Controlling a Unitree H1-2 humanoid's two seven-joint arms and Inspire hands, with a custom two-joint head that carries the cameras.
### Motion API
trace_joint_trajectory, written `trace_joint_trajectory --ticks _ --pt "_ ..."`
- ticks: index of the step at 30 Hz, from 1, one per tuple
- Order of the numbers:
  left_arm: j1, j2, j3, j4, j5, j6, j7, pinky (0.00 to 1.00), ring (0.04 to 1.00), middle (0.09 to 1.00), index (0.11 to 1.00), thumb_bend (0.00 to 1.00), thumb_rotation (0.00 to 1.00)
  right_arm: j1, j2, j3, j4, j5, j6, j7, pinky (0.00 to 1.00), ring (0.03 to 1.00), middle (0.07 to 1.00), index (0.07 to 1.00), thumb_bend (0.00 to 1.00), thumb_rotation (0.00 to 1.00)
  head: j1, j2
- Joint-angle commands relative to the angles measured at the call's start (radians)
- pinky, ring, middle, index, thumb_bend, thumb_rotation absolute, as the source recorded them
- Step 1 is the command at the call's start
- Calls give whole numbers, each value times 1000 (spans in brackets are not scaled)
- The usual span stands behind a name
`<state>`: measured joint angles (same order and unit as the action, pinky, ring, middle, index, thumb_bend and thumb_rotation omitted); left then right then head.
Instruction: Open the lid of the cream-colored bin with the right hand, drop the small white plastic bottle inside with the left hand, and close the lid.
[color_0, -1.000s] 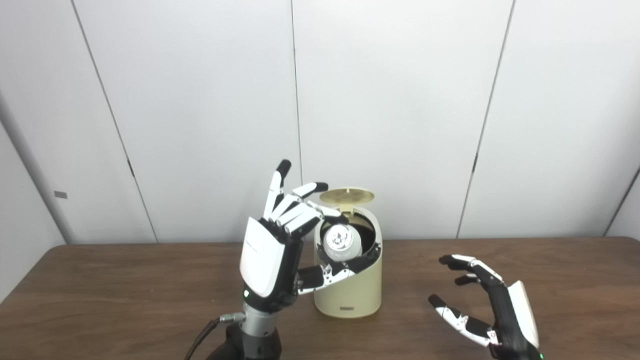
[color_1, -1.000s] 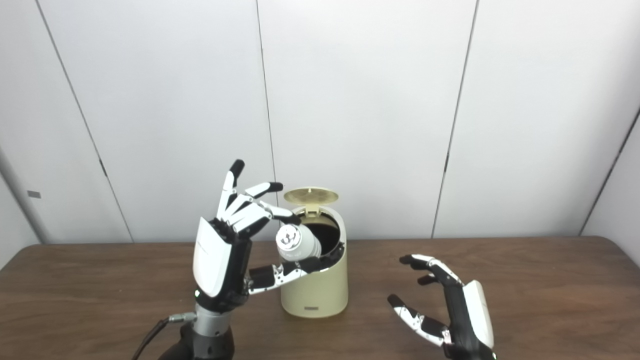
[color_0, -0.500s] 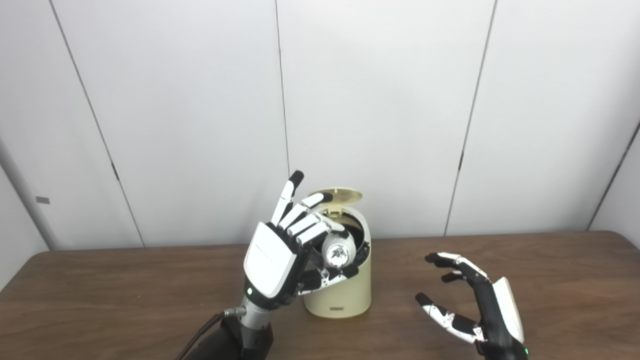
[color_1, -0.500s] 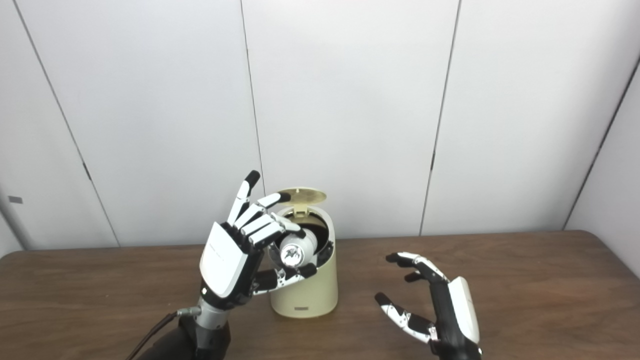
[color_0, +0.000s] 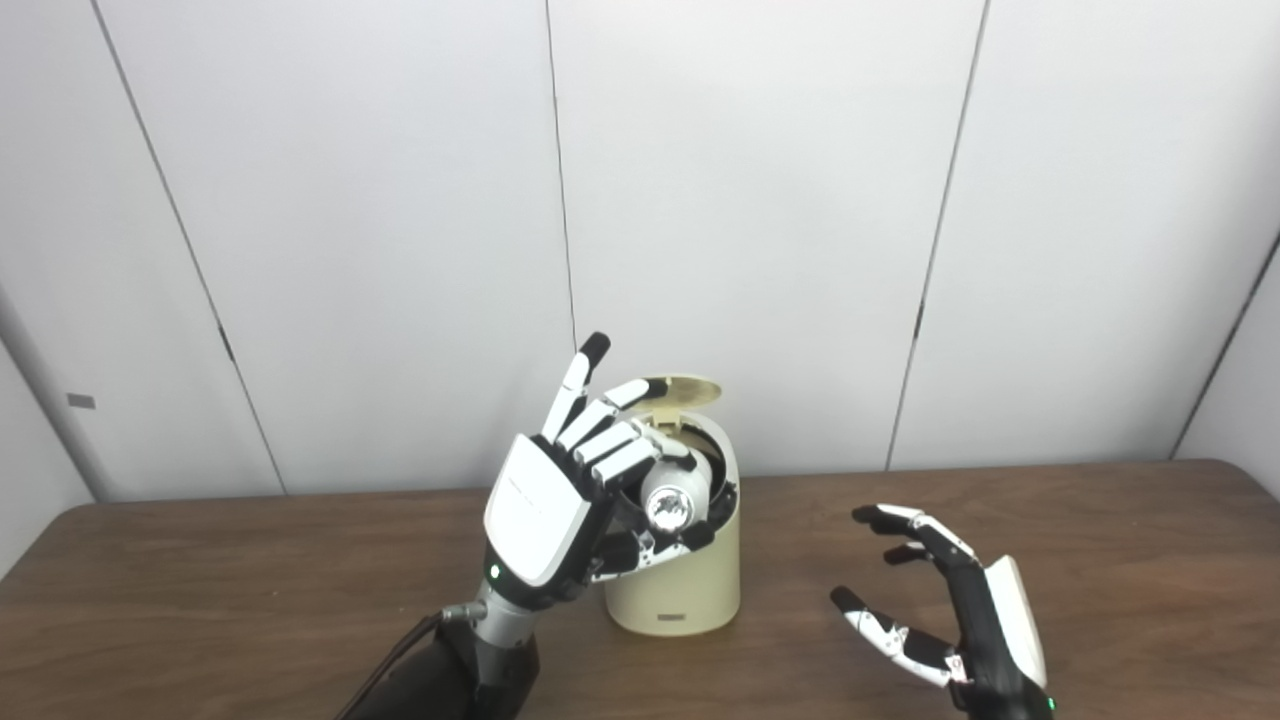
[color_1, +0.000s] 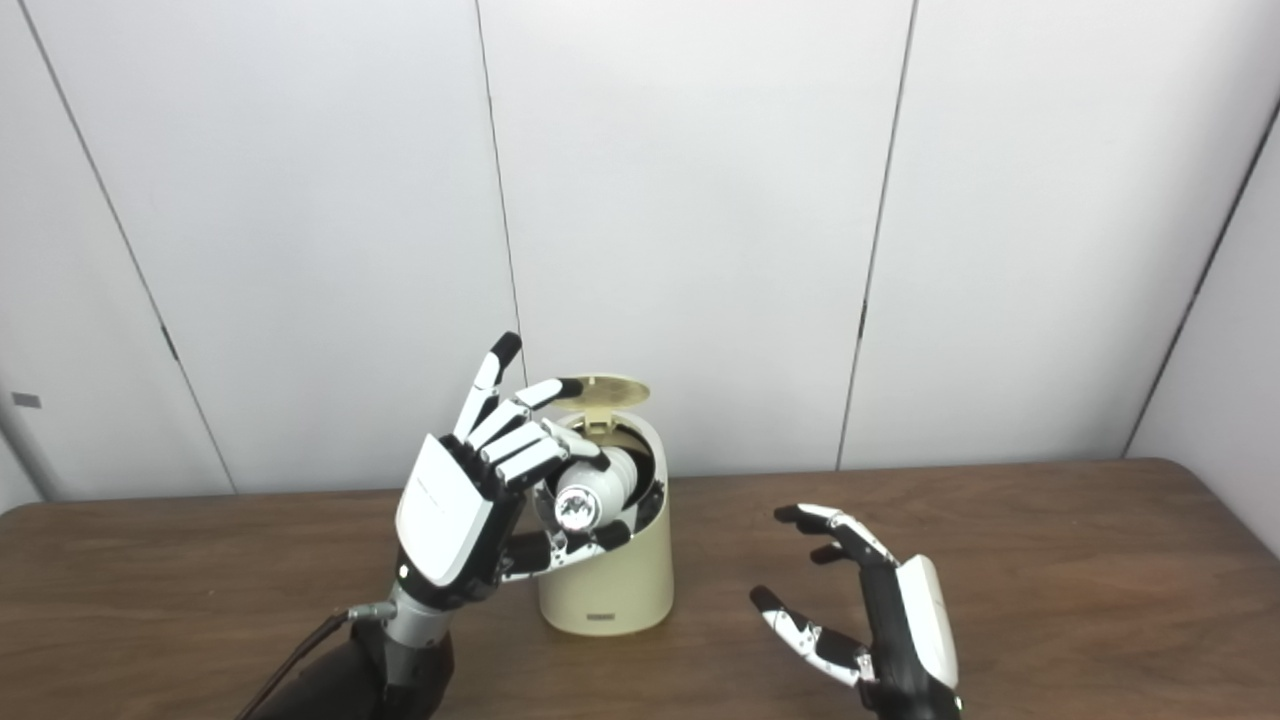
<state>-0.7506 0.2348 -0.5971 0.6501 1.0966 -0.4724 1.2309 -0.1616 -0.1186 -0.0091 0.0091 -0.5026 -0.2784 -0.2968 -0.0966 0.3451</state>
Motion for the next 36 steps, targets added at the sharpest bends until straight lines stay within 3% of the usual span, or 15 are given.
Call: trace_joint_trajectory --ticks 1,9,17,27,36 --pt "-60 11 12 -17 -19 3 2 1000 747 470 502 522 0 -27 -5 0 -23 -3 -36 -18 580 715 732 687 293 28 -1 -1" --pt "-66 -5 45 15 -26 13 -35 1000 730 463 510 521 0 -29 -6 0 -21 4 -38 -16 585 720 731 682 293 37 6 -3" --pt "-101 -21 76 81 -19 99 -77 1000 723 467 506 522 0 -26 0 1 -34 1 -25 -13 582 715 732 676 286 61 5 -3" --pt "-119 -25 85 146 -41 147 -128 1000 728 476 495 524 0 -26 -1 -1 -33 0 -33 -21 585 712 730 679 294 71 1 1" --pt "-105 -20 101 140 -77 143 -181 1000 744 474 517 521 0 -26 0 0 -33 -7 -30 -26 588 712 730 684 298 90 0 4"
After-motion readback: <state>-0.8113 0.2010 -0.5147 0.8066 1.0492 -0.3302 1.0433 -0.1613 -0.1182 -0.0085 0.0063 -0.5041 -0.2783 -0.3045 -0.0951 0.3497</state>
